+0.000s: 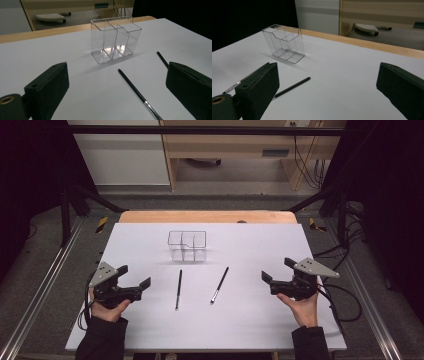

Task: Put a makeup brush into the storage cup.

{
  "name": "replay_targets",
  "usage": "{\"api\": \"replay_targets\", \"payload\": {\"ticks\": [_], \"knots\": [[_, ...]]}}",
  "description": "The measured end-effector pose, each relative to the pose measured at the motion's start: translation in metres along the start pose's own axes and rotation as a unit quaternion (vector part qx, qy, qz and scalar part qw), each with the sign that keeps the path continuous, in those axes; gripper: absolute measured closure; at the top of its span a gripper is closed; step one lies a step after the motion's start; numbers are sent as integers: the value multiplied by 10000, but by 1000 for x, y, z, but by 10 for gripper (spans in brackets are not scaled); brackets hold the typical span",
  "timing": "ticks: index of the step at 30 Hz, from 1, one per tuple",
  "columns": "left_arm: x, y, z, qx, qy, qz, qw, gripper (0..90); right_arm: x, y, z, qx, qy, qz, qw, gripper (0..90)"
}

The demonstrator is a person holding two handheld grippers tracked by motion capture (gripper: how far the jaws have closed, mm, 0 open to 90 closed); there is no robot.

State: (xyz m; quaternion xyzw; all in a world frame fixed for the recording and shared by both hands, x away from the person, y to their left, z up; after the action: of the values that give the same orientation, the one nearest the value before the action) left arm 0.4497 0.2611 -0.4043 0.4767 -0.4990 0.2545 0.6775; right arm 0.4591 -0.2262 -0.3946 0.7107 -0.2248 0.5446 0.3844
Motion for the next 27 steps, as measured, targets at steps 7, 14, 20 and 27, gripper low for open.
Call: {"api": "replay_targets", "payload": {"ticks": [7, 14, 20, 27], "knots": [[-6, -4, 1, 46, -4, -141, 9999, 42, -2, -3, -2, -99, 7, -56, 9999, 55], [-10, -6, 2, 73, -12, -200, 9998, 45, -3, -5, -5, -141, -15, -108, 9998, 47], [-13, -7, 2, 87, -23, -240, 9997, 46, -1, -8, -9, -157, -47, -88, 9998, 41], [-14, -8, 5, 64, -58, -277, 9996, 47, 0, -17, -18, -15, -65, -146, 9999, 42]]}}
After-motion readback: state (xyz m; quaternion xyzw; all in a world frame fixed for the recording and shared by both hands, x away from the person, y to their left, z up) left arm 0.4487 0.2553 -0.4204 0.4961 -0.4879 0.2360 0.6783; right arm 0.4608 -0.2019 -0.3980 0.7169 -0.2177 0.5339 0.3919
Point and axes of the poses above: each handheld gripper's, and its own axes: y roughly backward along the jaws, x roughly out of its top, z roughly to its right, the point moved 2 cm from there along -y, roughly forward along the jaws, and after that the axes turned 6 degrees about x, right-handed, at the moved point
